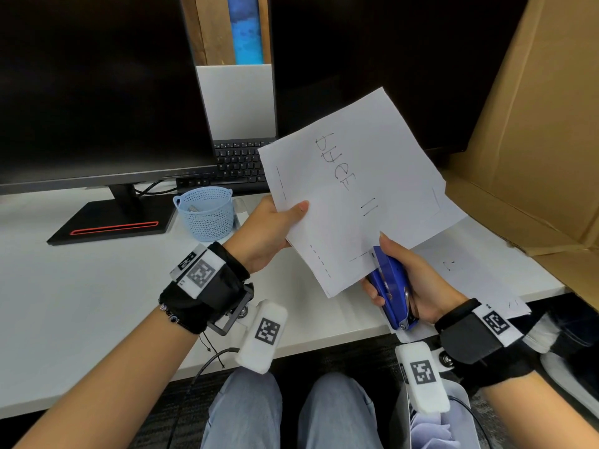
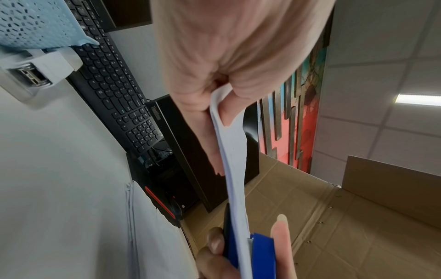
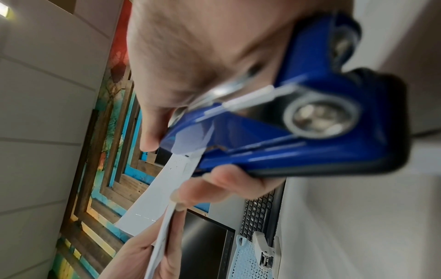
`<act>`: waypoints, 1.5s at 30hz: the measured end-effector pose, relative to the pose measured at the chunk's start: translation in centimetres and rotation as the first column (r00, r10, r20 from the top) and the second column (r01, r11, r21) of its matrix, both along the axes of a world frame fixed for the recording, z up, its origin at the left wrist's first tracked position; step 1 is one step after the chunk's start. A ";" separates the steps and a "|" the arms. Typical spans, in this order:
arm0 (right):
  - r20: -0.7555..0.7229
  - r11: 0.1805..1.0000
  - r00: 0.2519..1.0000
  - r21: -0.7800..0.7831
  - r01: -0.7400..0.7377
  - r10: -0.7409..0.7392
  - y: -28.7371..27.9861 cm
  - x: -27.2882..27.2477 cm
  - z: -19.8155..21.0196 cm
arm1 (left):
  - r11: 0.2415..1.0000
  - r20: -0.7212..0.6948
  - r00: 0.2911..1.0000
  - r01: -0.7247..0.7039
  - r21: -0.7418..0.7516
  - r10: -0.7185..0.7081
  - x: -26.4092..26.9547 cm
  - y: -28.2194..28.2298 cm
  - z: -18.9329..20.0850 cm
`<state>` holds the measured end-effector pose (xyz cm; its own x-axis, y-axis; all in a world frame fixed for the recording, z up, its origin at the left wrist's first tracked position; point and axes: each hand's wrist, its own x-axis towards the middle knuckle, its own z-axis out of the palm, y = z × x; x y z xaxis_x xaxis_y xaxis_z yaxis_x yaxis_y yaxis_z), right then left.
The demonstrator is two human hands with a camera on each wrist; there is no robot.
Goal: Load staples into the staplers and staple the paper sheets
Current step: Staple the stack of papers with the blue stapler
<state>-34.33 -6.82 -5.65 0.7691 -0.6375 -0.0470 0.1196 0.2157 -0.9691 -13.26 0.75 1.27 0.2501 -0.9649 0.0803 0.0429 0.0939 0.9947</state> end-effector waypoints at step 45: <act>-0.166 0.731 0.729 -0.350 0.586 -0.664 -3.1 -2.1 0.9 | 0.996 0.030 0.997 -0.078 0.034 0.077 1.8 0.5 -1.4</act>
<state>-36.43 -9.89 -4.79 0.1708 -0.9839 0.0525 -0.1289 -0.0751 -0.9888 -11.49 1.26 -0.14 0.3221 -0.9451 0.0550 0.0087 0.0611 0.9981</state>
